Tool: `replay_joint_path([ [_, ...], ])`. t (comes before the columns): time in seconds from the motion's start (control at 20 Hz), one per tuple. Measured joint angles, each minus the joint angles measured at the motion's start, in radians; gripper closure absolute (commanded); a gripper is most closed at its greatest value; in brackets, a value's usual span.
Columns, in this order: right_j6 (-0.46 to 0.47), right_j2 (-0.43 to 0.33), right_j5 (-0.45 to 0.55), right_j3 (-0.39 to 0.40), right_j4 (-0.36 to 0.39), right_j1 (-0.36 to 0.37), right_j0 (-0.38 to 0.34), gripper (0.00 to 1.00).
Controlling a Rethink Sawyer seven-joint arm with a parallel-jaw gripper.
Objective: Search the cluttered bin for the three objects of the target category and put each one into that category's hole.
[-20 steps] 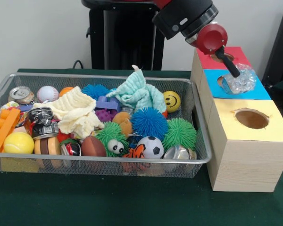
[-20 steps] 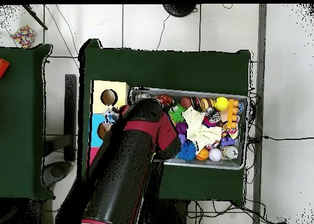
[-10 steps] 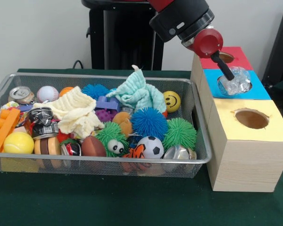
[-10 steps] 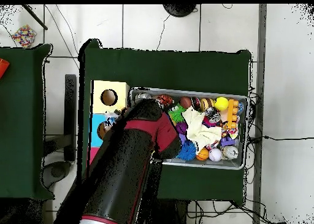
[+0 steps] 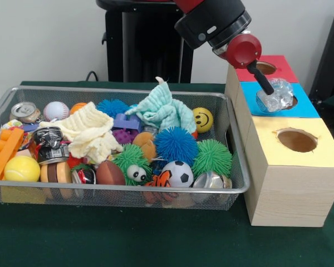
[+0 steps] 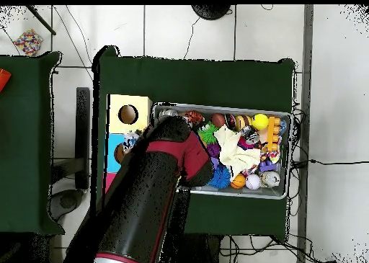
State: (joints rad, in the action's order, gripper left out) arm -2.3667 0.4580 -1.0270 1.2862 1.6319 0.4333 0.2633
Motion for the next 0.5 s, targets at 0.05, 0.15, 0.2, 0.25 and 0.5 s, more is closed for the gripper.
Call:
replay_joint_path([
  [0.05, 0.000, 0.000, 0.000, 0.000, 0.001, 0.000, 0.000, 1.00],
  [0.15, 0.000, 0.000, 0.000, 0.000, 0.003, 0.000, 0.000, 1.00],
  [0.2, 0.000, 0.000, -0.001, 0.000, 0.005, 0.000, 0.000, 1.00],
  [0.25, 0.000, -0.001, -0.004, 0.000, 0.007, 0.000, 0.000, 1.00],
  [0.5, 0.000, -0.004, -0.014, 0.000, 0.012, 0.000, 0.000, 1.00],
])
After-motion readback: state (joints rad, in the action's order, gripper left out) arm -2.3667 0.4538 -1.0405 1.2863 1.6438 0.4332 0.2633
